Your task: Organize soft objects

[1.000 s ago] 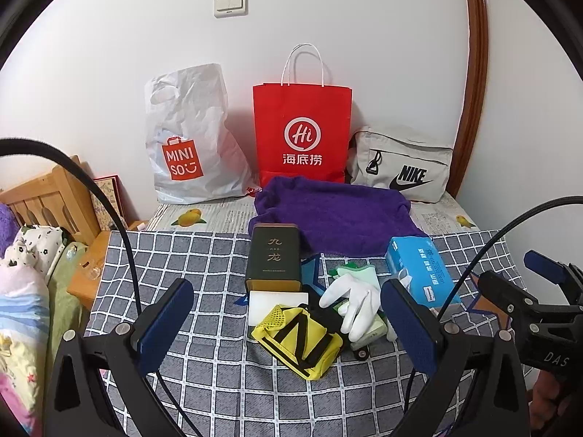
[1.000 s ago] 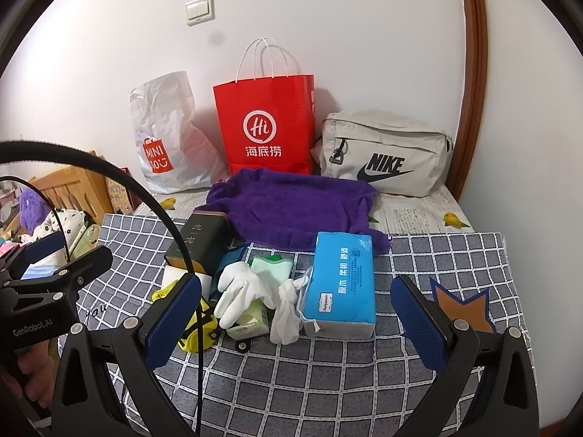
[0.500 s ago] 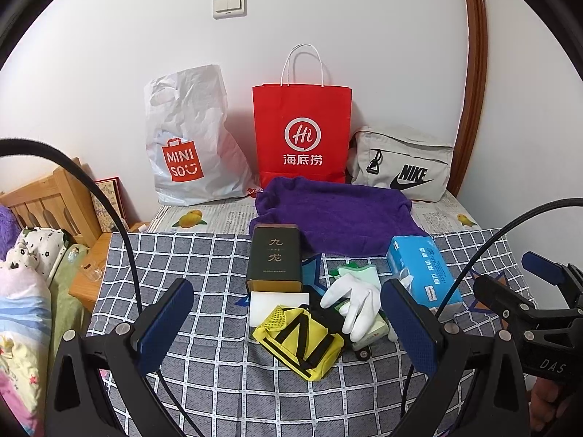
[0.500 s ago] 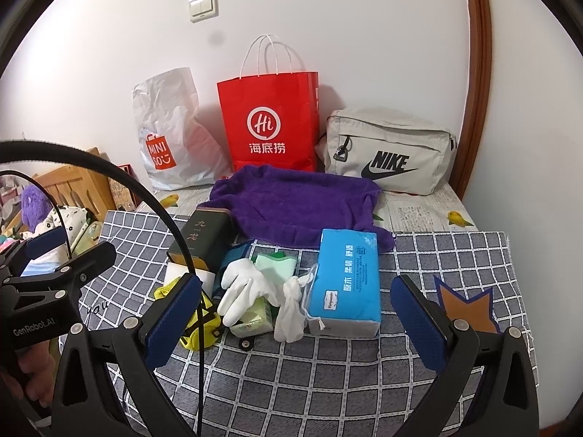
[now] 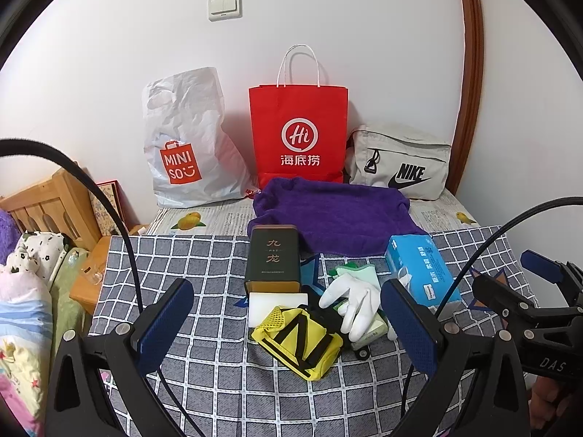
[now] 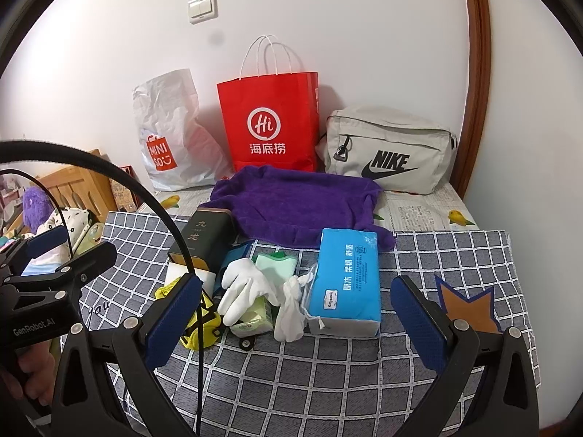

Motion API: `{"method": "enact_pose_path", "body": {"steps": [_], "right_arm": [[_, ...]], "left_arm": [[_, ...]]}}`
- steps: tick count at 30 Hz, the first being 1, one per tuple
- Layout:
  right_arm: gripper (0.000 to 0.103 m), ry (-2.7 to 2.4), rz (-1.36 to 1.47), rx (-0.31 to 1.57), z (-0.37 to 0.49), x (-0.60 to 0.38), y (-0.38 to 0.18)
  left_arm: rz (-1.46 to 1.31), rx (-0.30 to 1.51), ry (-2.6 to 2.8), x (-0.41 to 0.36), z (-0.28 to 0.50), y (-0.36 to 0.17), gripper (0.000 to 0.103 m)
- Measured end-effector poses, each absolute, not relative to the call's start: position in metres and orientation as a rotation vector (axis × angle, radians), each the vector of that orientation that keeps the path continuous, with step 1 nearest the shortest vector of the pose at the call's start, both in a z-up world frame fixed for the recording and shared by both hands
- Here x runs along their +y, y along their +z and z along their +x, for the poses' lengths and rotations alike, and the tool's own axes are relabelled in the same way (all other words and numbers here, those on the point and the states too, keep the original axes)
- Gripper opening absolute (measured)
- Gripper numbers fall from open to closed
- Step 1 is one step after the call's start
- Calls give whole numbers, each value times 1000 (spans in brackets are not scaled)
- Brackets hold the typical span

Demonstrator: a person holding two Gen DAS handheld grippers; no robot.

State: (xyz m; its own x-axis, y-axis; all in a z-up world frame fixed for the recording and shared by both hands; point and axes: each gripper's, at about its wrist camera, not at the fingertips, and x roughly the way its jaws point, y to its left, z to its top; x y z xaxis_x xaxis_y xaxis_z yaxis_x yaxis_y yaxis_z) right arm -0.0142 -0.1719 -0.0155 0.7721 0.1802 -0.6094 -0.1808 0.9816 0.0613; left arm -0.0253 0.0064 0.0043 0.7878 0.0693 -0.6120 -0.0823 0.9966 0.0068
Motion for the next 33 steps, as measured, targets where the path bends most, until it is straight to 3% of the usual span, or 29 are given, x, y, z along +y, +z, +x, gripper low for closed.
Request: {"method": "enact_pose_path", "body": {"steps": [33], "right_arm": [[102,206,25,696,5,-184,-52]], "left_arm": [[-91,763,44,51,4,-45,103]]}}
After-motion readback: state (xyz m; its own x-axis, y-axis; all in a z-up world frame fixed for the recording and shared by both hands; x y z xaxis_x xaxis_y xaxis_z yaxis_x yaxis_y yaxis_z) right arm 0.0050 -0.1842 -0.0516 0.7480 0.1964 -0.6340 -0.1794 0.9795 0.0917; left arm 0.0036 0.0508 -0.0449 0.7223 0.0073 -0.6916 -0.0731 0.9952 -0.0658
